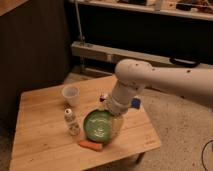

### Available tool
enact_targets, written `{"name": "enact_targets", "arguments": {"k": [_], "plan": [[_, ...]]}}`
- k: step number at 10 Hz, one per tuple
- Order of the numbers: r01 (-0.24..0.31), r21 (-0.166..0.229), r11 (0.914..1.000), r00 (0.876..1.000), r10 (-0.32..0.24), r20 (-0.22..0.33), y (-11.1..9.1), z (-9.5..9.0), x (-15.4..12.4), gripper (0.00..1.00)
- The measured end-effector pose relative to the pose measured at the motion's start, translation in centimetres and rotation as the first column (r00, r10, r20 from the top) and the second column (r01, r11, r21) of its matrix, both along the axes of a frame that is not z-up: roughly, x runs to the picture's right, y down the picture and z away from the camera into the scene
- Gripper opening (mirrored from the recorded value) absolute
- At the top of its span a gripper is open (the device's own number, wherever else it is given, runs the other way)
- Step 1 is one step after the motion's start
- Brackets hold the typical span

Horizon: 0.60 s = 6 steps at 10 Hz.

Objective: Drag the pepper across the table

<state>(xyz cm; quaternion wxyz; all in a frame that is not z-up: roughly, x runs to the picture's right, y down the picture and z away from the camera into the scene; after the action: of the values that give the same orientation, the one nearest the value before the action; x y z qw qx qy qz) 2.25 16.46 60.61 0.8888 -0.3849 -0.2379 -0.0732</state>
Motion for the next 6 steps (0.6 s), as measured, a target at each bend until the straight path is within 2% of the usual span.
{"name": "enact_targets", "arguments": {"k": [2, 4, 6], "plan": [[-0.038, -0.009, 0.9993, 0.999, 0.037, -0.019, 3.4, -1.2, 1.2, 0.80], [-0.046, -0.011, 0.9989, 0.999, 0.046, -0.017, 6.9, -2.0, 0.4, 0.80], [-0.030, -0.052, 0.9982, 1.000, 0.029, -0.007, 10.5, -1.5, -1.0, 0.80]]}}
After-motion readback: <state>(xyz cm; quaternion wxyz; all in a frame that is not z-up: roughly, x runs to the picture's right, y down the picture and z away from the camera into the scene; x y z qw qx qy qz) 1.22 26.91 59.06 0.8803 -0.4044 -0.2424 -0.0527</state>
